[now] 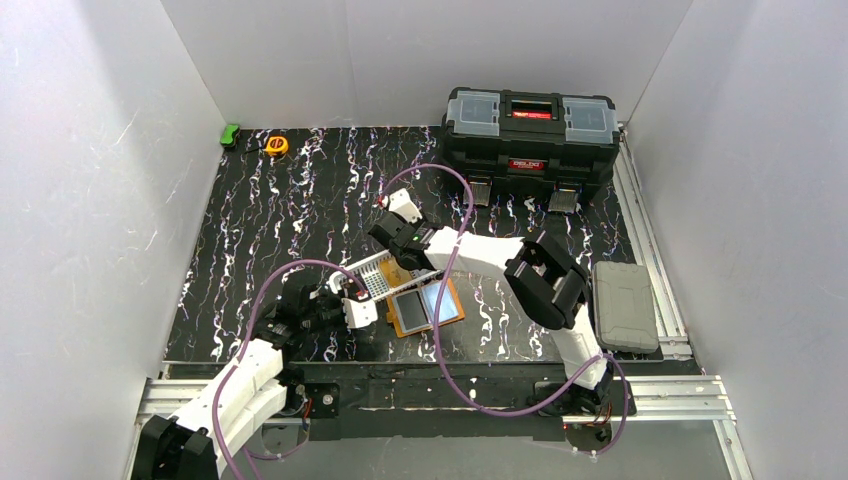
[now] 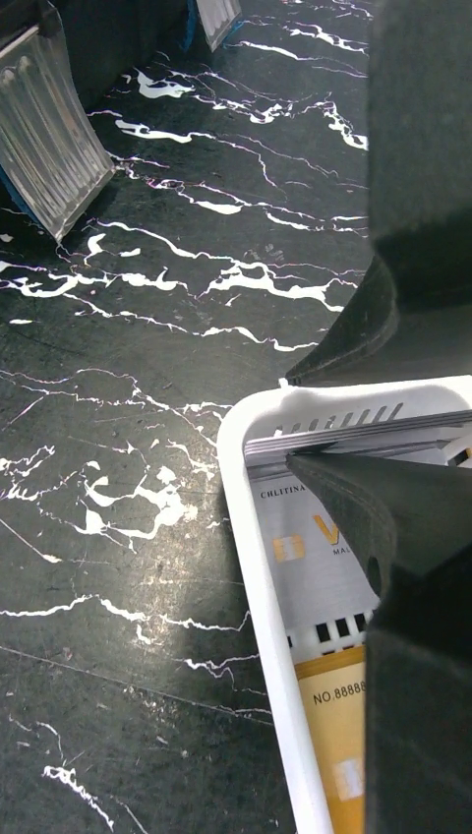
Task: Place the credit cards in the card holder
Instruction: Pick up the credit card from the storage box.
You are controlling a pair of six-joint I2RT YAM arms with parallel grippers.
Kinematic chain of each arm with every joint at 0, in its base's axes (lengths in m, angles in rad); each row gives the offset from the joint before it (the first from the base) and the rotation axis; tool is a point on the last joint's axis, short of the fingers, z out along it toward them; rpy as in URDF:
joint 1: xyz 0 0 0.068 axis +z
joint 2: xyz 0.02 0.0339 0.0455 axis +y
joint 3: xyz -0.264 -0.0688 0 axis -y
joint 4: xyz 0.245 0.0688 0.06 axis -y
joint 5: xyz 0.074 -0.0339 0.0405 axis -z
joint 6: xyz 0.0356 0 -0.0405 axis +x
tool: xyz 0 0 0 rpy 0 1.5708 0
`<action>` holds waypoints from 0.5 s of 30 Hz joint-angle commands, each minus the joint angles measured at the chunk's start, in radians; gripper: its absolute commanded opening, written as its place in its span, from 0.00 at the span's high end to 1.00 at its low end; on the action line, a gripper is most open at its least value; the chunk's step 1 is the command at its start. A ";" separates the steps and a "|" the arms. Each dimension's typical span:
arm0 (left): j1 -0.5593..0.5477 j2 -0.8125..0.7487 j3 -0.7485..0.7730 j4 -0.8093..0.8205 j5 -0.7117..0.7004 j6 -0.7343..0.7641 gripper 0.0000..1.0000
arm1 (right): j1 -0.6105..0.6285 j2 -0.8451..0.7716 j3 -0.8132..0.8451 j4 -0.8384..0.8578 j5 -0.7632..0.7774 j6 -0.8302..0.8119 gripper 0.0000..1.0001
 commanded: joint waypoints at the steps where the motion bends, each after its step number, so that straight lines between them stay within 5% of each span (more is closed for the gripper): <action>1: 0.003 -0.018 -0.003 0.008 0.035 -0.007 0.97 | -0.004 -0.054 -0.011 0.004 0.015 0.016 0.64; 15: 0.002 -0.017 -0.001 0.008 0.038 -0.003 0.97 | -0.004 -0.089 -0.003 -0.019 -0.080 0.036 0.87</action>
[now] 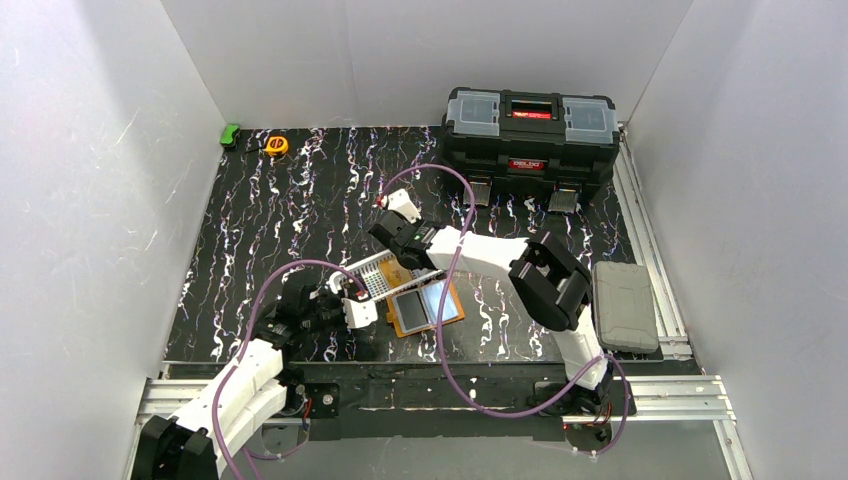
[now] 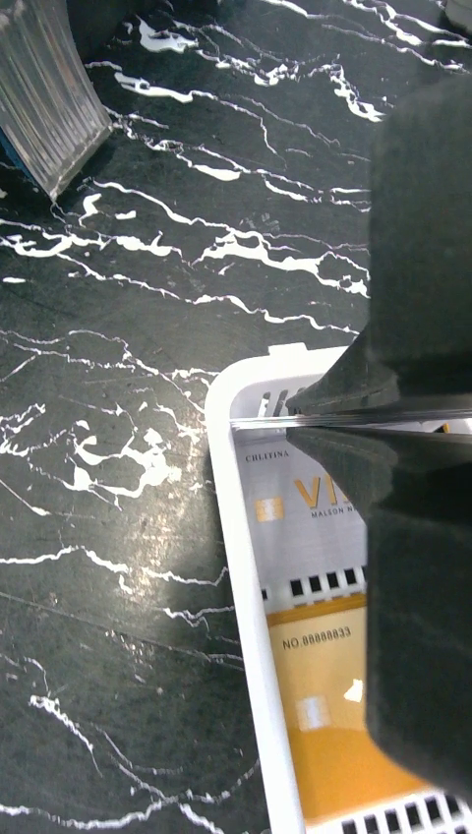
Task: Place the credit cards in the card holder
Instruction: Pick up the credit card from the storage box.
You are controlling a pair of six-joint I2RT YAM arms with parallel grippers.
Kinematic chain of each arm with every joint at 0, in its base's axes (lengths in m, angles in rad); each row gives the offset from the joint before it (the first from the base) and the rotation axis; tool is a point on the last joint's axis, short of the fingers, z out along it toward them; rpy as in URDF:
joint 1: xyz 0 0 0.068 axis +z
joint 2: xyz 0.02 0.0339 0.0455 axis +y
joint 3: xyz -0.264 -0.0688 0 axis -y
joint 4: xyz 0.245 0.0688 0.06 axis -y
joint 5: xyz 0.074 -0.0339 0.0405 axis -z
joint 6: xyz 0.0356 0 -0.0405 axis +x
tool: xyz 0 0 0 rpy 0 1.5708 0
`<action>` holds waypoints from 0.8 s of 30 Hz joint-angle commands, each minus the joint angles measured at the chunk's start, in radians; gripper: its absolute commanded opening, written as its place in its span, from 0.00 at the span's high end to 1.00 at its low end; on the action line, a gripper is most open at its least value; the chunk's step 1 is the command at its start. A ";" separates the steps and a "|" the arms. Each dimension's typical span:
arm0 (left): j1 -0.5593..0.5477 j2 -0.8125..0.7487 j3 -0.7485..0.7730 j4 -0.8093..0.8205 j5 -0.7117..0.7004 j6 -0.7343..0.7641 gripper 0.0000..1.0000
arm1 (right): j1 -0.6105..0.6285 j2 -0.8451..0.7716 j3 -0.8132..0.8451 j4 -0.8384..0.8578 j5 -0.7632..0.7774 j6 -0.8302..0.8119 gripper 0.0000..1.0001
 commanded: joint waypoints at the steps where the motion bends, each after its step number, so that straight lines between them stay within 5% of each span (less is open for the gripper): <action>1: 0.002 -0.017 0.000 0.008 0.038 -0.003 0.96 | -0.002 -0.075 0.006 -0.014 -0.015 0.023 0.90; 4: 0.002 -0.020 0.006 0.009 0.036 0.000 0.96 | -0.015 -0.098 0.012 -0.024 -0.031 0.020 0.99; 9: 0.002 -0.012 0.042 0.017 0.023 -0.023 0.93 | -0.058 -0.176 0.008 -0.025 -0.108 0.004 0.99; 19: 0.002 0.033 0.243 0.075 -0.015 -0.296 0.36 | -0.143 -0.382 -0.148 0.149 -0.523 -0.043 0.99; 24: 0.004 0.096 0.351 0.091 0.009 -0.459 0.23 | -0.200 -0.502 -0.263 0.256 -0.773 -0.009 0.99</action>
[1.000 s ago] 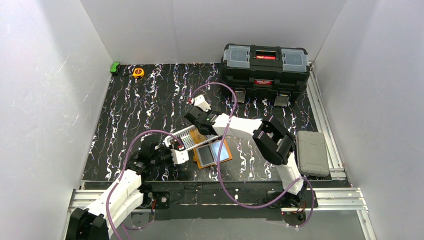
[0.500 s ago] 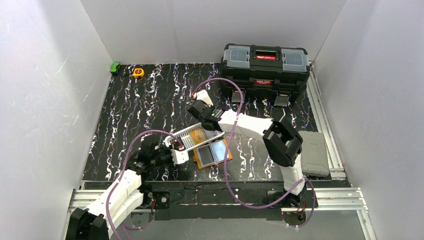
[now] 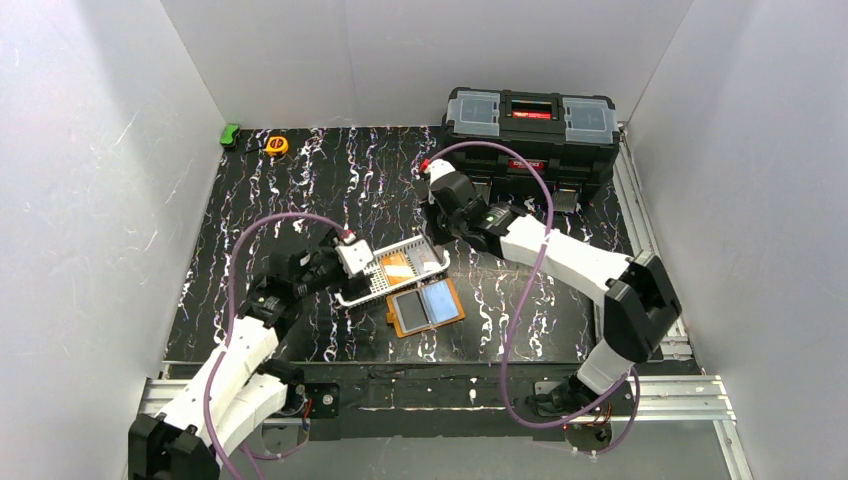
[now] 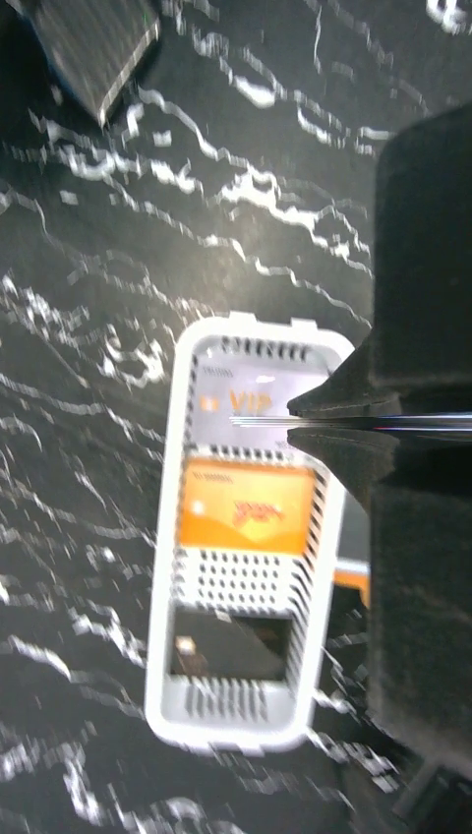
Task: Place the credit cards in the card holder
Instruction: Pick up the credit card from the storage box.
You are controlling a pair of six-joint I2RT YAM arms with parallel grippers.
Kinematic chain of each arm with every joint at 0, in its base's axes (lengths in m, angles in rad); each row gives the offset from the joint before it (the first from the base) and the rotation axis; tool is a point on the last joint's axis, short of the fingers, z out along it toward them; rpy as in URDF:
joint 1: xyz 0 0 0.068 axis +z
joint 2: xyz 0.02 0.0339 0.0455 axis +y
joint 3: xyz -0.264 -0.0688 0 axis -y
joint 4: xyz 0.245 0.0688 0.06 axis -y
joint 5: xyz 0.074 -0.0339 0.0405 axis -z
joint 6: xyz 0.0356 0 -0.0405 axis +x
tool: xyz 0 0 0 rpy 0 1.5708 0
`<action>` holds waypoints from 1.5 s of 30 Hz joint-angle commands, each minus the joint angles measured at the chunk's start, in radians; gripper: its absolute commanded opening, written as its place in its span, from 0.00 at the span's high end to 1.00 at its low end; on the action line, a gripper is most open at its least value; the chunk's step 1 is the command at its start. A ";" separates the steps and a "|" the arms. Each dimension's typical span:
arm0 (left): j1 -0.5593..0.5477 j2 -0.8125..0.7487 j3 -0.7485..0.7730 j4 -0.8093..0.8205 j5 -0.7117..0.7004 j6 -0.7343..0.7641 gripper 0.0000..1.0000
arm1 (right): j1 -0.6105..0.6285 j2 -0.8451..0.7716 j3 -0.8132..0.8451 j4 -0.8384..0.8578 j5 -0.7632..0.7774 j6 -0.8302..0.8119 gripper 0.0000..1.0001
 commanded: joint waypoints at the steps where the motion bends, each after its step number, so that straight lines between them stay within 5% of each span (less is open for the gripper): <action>1: 0.004 0.059 0.099 0.032 0.034 -0.199 0.21 | -0.055 -0.115 -0.079 0.154 -0.333 0.028 0.99; 15: 0.015 0.337 0.321 0.033 0.332 -0.319 0.02 | -0.261 -0.174 -0.207 0.485 -1.009 0.151 0.99; 27: 0.025 0.426 0.426 0.016 0.451 -0.506 0.03 | -0.297 -0.119 -0.199 0.566 -1.207 0.163 0.99; 34: 0.033 0.460 0.464 -0.084 0.632 -0.446 0.39 | -0.302 -0.086 -0.190 0.590 -1.236 0.176 0.99; 40: 0.034 0.467 0.462 -0.144 0.652 -0.365 0.49 | -0.309 -0.085 -0.179 0.603 -1.254 0.178 0.99; 45: 0.037 0.461 0.471 -0.130 0.626 -0.318 0.69 | -0.308 -0.079 -0.162 0.628 -1.278 0.208 0.99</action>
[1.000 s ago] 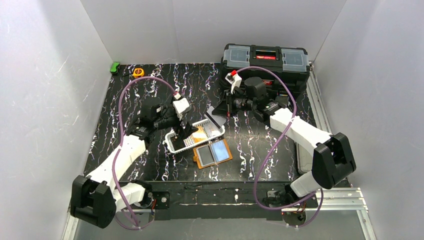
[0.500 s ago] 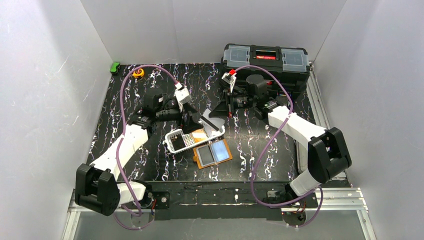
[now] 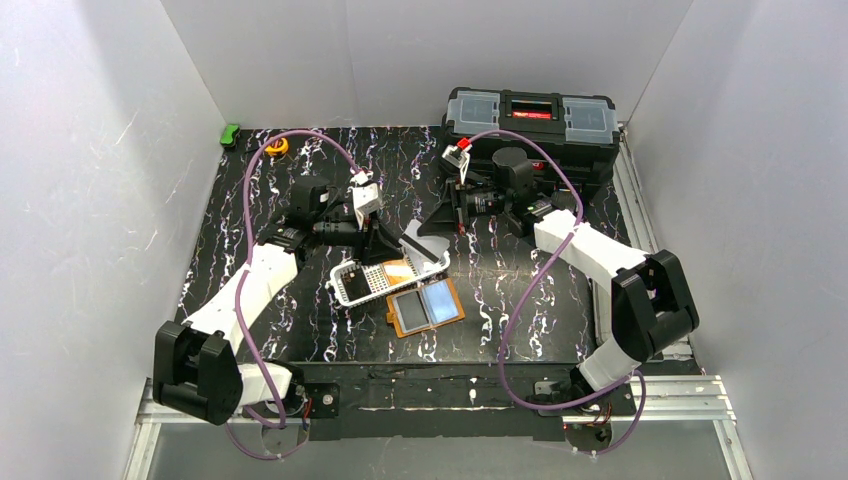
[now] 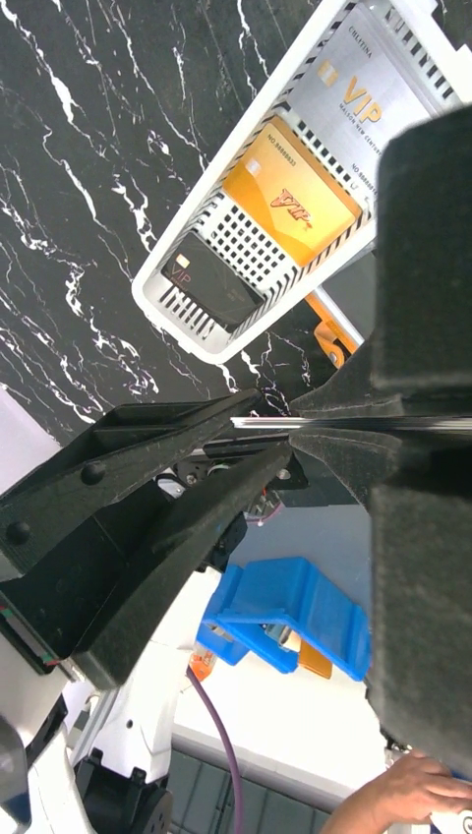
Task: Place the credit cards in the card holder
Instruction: Pick up the credit card from the storage box.
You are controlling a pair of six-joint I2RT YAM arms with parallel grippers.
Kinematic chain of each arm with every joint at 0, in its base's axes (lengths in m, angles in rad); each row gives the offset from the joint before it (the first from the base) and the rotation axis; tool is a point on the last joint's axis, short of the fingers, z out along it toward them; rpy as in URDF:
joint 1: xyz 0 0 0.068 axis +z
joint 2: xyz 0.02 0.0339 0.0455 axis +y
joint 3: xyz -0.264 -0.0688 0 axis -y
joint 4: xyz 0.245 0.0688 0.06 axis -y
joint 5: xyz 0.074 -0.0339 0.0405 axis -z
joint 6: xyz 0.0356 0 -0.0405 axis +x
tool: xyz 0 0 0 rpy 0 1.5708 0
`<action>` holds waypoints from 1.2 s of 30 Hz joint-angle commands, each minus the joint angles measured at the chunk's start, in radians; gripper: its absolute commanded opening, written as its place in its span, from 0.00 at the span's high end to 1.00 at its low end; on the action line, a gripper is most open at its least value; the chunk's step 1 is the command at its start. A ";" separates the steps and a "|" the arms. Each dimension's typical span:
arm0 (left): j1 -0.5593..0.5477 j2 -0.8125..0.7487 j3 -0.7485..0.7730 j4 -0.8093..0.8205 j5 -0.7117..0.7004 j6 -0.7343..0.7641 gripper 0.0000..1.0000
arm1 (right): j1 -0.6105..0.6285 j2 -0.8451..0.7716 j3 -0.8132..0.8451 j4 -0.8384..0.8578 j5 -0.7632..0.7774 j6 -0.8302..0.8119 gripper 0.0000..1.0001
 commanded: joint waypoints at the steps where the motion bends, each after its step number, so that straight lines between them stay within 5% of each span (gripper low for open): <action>1: 0.008 -0.015 0.037 -0.018 0.026 0.058 0.70 | -0.003 0.002 0.056 0.067 -0.046 0.023 0.99; 12: 0.012 -0.018 0.045 0.009 0.046 0.000 0.70 | 0.001 -0.006 0.047 0.077 -0.073 0.017 0.99; 19: 0.017 0.004 0.082 0.000 0.182 -0.092 0.51 | 0.002 -0.013 0.077 0.031 -0.089 -0.034 0.99; 27: 0.029 0.032 0.116 -0.077 0.216 -0.022 0.71 | 0.001 -0.010 0.103 0.019 -0.095 -0.050 0.99; 36: 0.044 0.076 0.183 -0.212 0.260 0.079 0.72 | -0.002 -0.008 0.103 0.027 -0.095 -0.058 0.99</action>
